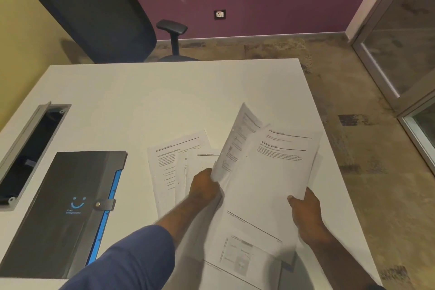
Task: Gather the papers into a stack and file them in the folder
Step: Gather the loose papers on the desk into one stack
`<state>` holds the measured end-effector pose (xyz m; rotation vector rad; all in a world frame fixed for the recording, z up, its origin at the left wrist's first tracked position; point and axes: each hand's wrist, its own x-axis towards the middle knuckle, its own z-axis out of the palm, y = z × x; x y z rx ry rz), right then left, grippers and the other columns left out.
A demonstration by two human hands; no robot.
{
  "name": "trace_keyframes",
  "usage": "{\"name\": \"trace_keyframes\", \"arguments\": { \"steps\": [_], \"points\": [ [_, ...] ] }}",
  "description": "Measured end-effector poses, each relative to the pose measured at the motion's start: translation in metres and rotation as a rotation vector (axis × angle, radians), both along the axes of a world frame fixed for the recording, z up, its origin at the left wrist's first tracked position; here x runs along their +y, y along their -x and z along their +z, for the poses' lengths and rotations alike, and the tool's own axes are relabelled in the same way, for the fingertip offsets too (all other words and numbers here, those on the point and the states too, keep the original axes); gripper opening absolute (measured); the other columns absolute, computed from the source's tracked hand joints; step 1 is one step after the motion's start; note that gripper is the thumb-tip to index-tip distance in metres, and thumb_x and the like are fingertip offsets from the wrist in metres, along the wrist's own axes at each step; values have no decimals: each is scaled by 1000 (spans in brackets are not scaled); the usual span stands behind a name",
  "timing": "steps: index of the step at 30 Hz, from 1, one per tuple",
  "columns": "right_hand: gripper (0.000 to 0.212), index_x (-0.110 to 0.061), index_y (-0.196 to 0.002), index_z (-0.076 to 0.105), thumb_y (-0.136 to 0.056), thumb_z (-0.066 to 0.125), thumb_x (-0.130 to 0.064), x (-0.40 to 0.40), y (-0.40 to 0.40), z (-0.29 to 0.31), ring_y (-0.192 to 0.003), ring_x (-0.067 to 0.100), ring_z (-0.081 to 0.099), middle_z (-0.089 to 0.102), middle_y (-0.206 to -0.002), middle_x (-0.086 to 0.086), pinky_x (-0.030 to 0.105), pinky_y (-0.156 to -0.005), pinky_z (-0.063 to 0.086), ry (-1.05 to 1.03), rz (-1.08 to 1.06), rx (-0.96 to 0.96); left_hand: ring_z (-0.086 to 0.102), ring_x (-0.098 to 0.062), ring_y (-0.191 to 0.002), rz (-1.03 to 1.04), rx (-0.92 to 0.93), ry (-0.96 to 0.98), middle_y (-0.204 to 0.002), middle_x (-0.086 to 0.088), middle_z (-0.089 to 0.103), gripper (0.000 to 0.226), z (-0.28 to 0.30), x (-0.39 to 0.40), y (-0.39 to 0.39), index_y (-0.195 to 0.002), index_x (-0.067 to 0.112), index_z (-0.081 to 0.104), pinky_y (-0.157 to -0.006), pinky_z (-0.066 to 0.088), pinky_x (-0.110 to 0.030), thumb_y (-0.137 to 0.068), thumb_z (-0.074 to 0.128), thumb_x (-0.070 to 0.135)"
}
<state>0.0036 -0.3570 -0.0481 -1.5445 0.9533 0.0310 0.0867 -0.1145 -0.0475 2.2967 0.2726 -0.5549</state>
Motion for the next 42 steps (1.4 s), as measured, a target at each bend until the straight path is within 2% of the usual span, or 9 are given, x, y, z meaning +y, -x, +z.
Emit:
{"name": "trace_keyframes", "arguments": {
  "steps": [7, 11, 14, 19, 24, 27, 30, 38, 42],
  "points": [
    [40, -23, -118, 61, -89, 55, 4, 3, -3, 19, -88, 16, 63, 67, -106, 0, 24, -69, 47, -68, -12, -147, 62, -23, -87, 164, 82, 314, -97, -5, 67, 23, 20, 17, 3, -104, 10, 62, -65, 49, -29, -87, 49, 2],
    [44, -21, -125, 60, -90, 55, 6, 4, -1, 28, -104, 23, 62, 68, -115, 0, 29, -84, 47, -191, -15, -204, 68, -23, -98, 186, 69, 526, -111, 0, 69, 44, 30, 27, 9, -120, 20, 56, -73, 58, -38, -79, 57, 4],
    [45, -18, -128, 59, -91, 55, 7, 9, 1, 32, -111, 24, 61, 67, -120, 2, 35, -96, 45, -280, -5, -245, 66, 2, -94, 267, 43, 655, -117, 14, 64, 45, 36, 33, 12, -134, 24, 47, -71, 52, -18, -91, 61, 19],
    [38, -22, -117, 64, -91, 56, 5, 12, 3, 39, -99, 16, 69, 73, -111, -2, 32, -86, 51, -355, 110, -296, 63, -4, -93, 294, 74, 598, -96, 11, 67, 64, 41, 46, 15, -143, 26, 42, -74, 46, -23, -87, 67, 48],
    [31, -22, -103, 68, -88, 61, 4, 12, 0, 37, -81, 9, 74, 77, -94, -7, 23, -68, 55, -345, 166, -207, 67, -16, -75, 200, 250, 481, -100, -7, 77, 39, 48, 51, 24, -120, 24, 66, -76, 56, -34, -81, 68, 23],
    [31, -21, -91, 69, -82, 64, 7, 15, -1, 32, -72, 16, 69, 74, -89, 0, 27, -60, 55, -183, 166, -103, 63, -14, -61, 179, 311, 375, -77, -3, 73, 24, 38, 49, 38, -104, 19, 71, -62, 53, -26, -81, 66, 14],
    [35, -22, -72, 65, -76, 63, 13, 17, -3, 27, -71, 26, 67, 73, -93, 13, 36, -71, 55, -42, 118, -46, 58, -14, -59, 222, 187, 305, -78, -2, 64, 4, 23, 46, 49, -87, 11, 67, -55, 47, -23, -86, 64, 11],
    [32, -8, -102, 67, -80, 61, 14, 13, -5, 16, -72, 23, 65, 70, -89, 8, 29, -62, 52, -219, 165, 34, 55, -23, -109, 203, -33, 90, -125, -10, 55, 50, 6, 38, 47, -130, 8, 52, -89, 44, -28, -83, 68, 5],
    [33, -10, -104, 66, -81, 60, 14, 14, -5, 10, -78, 27, 66, 70, -91, 10, 31, -67, 53, -229, 147, 21, 54, -19, -79, 216, -92, 53, -85, 4, 58, 27, 4, 38, 46, -91, 17, 53, -62, 42, -23, -76, 56, -5]
  ]
}}
